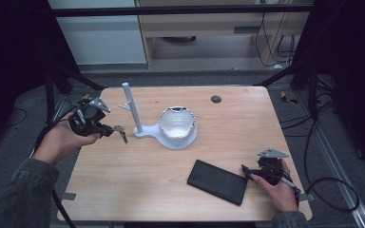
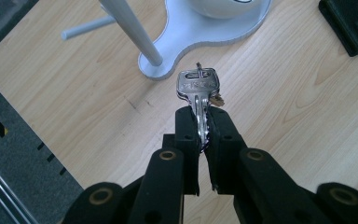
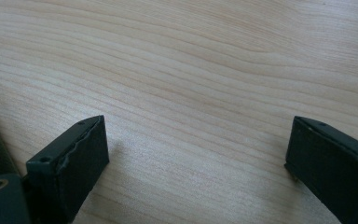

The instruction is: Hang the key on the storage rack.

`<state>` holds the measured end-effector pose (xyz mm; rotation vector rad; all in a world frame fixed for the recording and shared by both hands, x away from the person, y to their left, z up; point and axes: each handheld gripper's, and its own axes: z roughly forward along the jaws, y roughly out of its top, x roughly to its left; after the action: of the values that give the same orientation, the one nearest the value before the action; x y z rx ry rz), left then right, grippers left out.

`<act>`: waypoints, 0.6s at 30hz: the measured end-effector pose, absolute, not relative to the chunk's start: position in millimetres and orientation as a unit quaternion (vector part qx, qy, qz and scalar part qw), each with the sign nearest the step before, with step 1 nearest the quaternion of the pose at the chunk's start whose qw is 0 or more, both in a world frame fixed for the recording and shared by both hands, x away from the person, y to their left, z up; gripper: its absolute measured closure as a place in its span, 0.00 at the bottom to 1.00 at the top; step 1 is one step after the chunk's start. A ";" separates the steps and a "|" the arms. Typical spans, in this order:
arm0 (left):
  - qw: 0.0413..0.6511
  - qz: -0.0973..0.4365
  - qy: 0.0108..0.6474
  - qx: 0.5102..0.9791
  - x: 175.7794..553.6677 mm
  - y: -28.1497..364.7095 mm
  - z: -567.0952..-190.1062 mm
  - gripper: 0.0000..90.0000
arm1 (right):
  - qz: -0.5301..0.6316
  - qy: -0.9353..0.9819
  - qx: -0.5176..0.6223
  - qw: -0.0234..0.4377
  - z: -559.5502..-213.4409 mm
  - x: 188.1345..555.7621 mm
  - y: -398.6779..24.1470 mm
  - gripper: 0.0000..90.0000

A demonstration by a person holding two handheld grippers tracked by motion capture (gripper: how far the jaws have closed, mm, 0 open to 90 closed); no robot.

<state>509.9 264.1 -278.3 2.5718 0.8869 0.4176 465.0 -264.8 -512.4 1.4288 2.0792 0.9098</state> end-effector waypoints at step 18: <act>0.225 0.155 0.336 0.901 544.5 259.7 -245.4 0.93 | 0.329 0.756 0.518 0.228 -512.5 464.6 -264.5 0.06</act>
<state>544.5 259.7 -245.4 2.4859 0.9270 0.4262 464.6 -264.5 -512.5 1.4262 2.0830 0.9057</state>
